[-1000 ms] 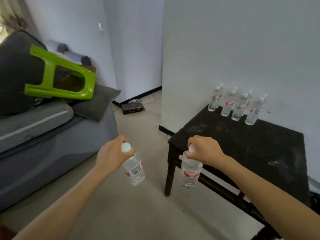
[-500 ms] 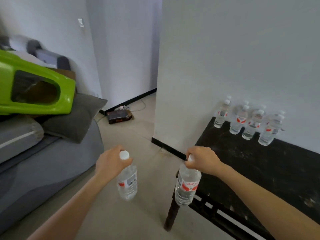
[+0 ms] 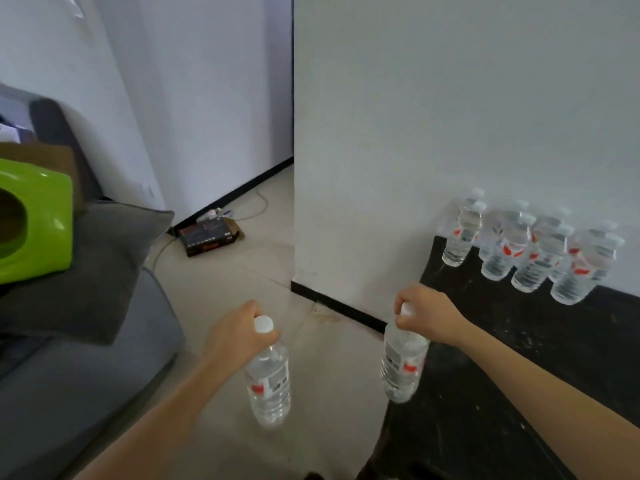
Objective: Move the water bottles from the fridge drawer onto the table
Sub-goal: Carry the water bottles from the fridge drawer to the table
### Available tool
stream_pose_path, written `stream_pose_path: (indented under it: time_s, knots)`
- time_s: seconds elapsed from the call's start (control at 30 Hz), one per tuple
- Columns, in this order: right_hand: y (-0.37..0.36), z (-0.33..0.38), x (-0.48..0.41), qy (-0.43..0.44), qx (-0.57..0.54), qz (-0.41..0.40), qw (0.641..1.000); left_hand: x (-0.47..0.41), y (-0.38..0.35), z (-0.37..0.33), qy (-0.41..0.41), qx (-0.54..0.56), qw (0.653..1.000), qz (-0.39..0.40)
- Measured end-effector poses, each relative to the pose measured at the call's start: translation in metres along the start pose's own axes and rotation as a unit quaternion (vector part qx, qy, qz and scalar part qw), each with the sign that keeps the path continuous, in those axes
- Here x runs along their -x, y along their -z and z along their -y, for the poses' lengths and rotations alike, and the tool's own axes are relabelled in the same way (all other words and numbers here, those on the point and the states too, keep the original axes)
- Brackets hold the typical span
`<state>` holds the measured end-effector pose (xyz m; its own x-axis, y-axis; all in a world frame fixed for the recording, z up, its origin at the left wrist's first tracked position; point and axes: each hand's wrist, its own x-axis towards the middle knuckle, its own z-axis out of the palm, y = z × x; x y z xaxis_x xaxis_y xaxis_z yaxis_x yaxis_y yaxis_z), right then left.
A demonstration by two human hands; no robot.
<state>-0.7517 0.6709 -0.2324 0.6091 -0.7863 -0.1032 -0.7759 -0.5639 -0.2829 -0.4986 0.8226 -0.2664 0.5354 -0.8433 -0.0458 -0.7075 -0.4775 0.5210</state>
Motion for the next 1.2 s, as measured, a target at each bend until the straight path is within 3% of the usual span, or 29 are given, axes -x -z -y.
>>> stream_pose_path:
  time_s: [0.13, 0.43, 0.6, 0.73, 0.97, 1.2]
  knots:
    - [-0.003, -0.015, -0.078, 0.015, 0.011, 0.014, 1.0, -0.066, -0.008, 0.002, -0.003, -0.014, 1.0, 0.026]
    - [0.004, -0.036, -0.182, -0.009, -0.043, -0.011, 0.999, -0.201, -0.004, -0.026, -0.054, -0.013, 0.998, -0.014]
    - [0.013, -0.059, -0.207, -0.05, -0.063, -0.021, 0.997, -0.27, -0.026, -0.049, -0.072, 0.023, 0.996, 0.037]
    - [0.027, -0.083, -0.211, -0.115, -0.06, -0.034, 0.991, -0.325, -0.055, -0.087, -0.157, -0.005, 0.982, 0.101]
    - [0.063, -0.115, -0.174, -0.35, -0.078, -0.129, 0.925, -0.384, -0.101, -0.175, -0.351, 0.005, 0.915, 0.198]
    - [0.061, -0.134, -0.134, -0.469, -0.11, -0.172, 0.859, -0.387, -0.134, -0.252, -0.413, 0.055, 0.878, 0.237]
